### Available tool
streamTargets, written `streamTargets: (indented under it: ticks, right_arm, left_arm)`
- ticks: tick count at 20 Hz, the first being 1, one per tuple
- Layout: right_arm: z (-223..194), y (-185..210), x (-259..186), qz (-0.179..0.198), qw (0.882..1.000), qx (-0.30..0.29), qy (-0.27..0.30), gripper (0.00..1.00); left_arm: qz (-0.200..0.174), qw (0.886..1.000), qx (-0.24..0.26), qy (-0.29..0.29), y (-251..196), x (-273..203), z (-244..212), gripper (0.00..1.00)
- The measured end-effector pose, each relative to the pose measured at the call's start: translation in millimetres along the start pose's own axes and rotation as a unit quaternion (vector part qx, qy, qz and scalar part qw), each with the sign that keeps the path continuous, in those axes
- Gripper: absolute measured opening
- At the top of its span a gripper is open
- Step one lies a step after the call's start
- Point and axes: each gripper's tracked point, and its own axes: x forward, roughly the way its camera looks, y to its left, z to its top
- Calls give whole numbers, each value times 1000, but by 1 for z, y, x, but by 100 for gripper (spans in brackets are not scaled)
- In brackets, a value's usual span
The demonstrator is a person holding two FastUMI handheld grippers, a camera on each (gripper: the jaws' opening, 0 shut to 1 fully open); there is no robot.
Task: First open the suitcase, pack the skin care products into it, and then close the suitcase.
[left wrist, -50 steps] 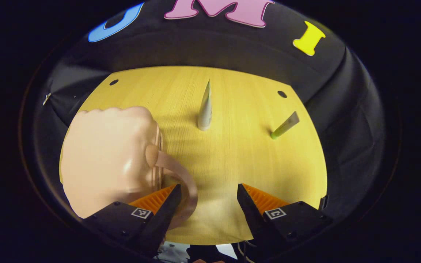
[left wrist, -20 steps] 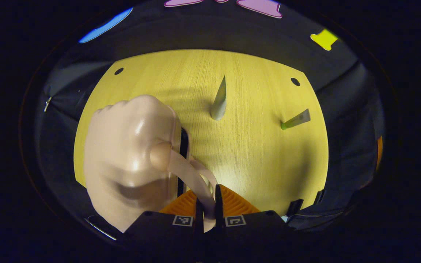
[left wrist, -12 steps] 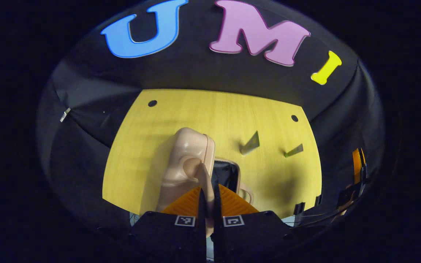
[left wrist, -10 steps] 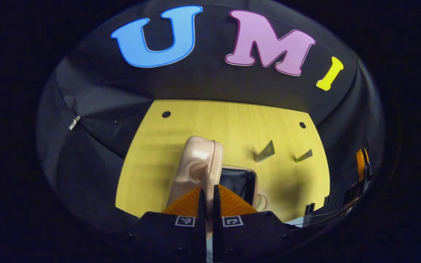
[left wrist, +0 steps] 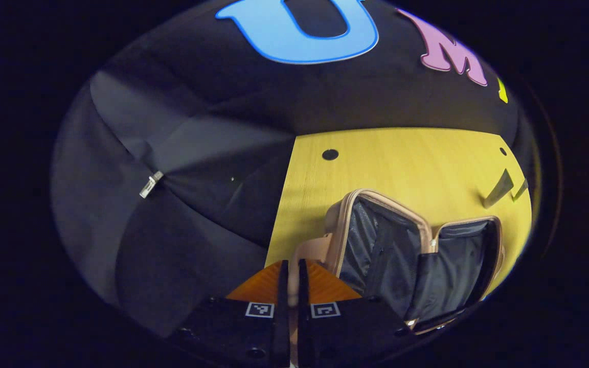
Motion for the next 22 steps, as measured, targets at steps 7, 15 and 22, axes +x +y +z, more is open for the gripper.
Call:
streamTargets:
  ticks: [7, 15, 22]
  right_arm:
    - [1, 48, -5, 6, 999, -29, 21, 96]
    - [6, 62, -4, -3, 1000, -17, 11, 96]
    - [17, 67, -3, 5, 1000, -9, -11, 96]
  left_arm:
    - [-47, 994, -78, 53, 14, 124, -77, 31]
    - [-84, 982, -106, -131, 12, 32, 0, 99]
    - [-193, 923, -48, -330, -100, -147, 86, 96]
